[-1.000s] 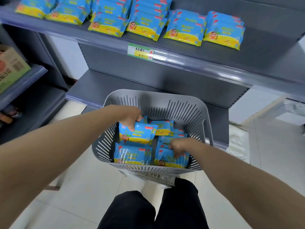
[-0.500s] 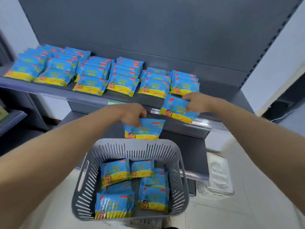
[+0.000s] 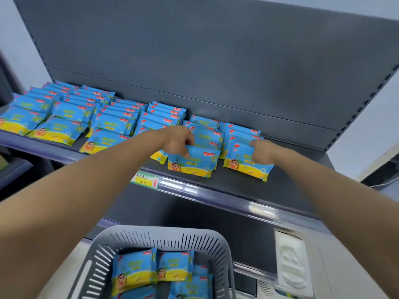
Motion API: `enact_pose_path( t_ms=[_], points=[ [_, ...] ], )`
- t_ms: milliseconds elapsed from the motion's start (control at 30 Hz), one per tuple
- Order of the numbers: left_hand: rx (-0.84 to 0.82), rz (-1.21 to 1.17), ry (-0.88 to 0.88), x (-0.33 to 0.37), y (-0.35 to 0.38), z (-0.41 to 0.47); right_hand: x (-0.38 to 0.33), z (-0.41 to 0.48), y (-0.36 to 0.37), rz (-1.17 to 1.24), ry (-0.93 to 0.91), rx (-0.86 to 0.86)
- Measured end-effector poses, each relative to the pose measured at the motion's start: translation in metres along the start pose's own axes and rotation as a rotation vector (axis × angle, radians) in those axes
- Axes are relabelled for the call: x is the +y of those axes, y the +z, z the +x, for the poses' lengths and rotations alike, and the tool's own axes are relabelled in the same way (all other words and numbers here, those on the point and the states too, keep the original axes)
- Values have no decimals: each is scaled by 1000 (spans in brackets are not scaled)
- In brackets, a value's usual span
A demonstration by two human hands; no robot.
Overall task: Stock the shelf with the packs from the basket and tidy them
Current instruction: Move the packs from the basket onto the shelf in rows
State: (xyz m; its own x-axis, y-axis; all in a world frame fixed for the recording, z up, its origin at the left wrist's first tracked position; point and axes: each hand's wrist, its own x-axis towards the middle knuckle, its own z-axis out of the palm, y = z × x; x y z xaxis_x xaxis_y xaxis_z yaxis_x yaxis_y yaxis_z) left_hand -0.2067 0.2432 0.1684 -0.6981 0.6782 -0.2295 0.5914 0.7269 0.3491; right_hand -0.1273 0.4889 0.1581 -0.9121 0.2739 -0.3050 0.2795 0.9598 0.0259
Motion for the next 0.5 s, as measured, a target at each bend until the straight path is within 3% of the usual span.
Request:
enact_pose_path(
  t_ms=[200, 500],
  points=[
    [5, -97, -60, -8, 11, 27, 5, 33, 9, 38, 3, -25],
    [60, 3, -103, -10, 23, 40, 2, 44, 17, -21, -14, 248]
  ],
)
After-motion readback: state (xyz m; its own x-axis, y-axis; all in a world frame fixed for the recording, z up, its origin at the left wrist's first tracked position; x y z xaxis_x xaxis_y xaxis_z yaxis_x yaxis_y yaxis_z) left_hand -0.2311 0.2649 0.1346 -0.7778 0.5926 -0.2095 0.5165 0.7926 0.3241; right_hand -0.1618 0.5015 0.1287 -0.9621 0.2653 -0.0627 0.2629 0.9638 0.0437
